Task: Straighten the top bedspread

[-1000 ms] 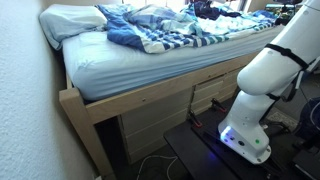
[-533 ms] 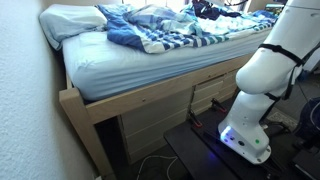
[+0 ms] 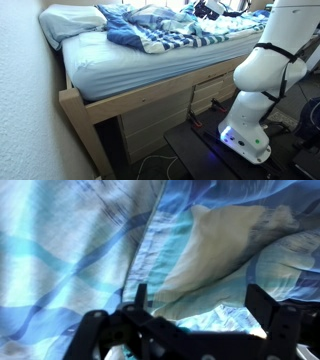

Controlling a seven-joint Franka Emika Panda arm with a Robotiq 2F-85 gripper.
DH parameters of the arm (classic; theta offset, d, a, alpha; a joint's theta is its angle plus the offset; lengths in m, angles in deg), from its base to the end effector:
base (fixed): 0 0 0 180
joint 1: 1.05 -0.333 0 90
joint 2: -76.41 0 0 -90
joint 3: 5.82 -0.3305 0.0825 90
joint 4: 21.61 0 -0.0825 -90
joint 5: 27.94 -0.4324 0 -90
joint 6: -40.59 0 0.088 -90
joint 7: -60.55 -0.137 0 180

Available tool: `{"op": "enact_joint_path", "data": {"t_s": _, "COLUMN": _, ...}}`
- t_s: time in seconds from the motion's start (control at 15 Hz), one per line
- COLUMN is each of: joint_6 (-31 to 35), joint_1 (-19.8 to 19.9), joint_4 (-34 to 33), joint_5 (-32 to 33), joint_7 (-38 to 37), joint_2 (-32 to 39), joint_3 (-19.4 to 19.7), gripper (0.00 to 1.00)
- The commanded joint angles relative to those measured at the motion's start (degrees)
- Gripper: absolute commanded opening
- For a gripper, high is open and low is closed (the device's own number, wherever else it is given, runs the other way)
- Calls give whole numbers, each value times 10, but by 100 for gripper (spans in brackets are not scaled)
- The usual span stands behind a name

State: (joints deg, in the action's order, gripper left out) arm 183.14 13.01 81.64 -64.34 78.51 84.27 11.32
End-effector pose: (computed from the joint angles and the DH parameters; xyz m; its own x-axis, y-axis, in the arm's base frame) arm 0.6130 -0.3516 0.5056 0.6116 -0.5763 0.5420 -0.4394 -0.8172 -0.3730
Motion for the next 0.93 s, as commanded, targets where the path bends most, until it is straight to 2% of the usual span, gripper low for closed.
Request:
{"op": "enact_joint_path", "data": {"t_s": 0.0, "joint_6": -16, "joint_1": 37, "joint_4": -30, "joint_5": -53, "joint_7": 31, "joint_2": 31, "joint_3": -29, "gripper": 100}}
{"op": "enact_joint_path", "data": {"t_s": 0.47, "joint_6": -30, "joint_1": 91, "joint_4": -96, "joint_5": -134, "joint_7": 105, "joint_2": 112, "joint_3": -60, "gripper": 100}}
{"op": "enact_joint_path", "data": {"t_s": 0.87, "joint_6": -54, "joint_1": 128, "joint_4": -170, "joint_5": -176, "joint_7": 117, "joint_2": 174, "joint_3": -92, "gripper": 100}}
